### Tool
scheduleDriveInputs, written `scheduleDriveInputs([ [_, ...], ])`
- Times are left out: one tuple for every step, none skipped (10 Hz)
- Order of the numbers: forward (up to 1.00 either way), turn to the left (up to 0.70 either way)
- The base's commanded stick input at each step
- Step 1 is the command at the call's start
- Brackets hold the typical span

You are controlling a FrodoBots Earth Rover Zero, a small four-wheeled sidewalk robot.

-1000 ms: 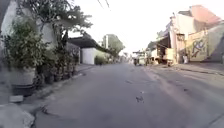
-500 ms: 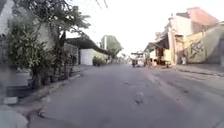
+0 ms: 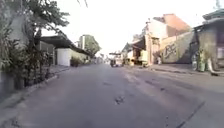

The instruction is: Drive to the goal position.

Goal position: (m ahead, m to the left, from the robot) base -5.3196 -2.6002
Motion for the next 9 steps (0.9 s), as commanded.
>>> scheduleDriveInputs([
  [0.00, -1.00],
  [0.00, -1.00],
  [0.00, -1.00],
  [0.00, -1.00],
  [0.00, -1.00],
  [0.00, -1.00],
  [0.00, -1.00],
  [0.00, -1.00],
  [0.00, -1.00],
])
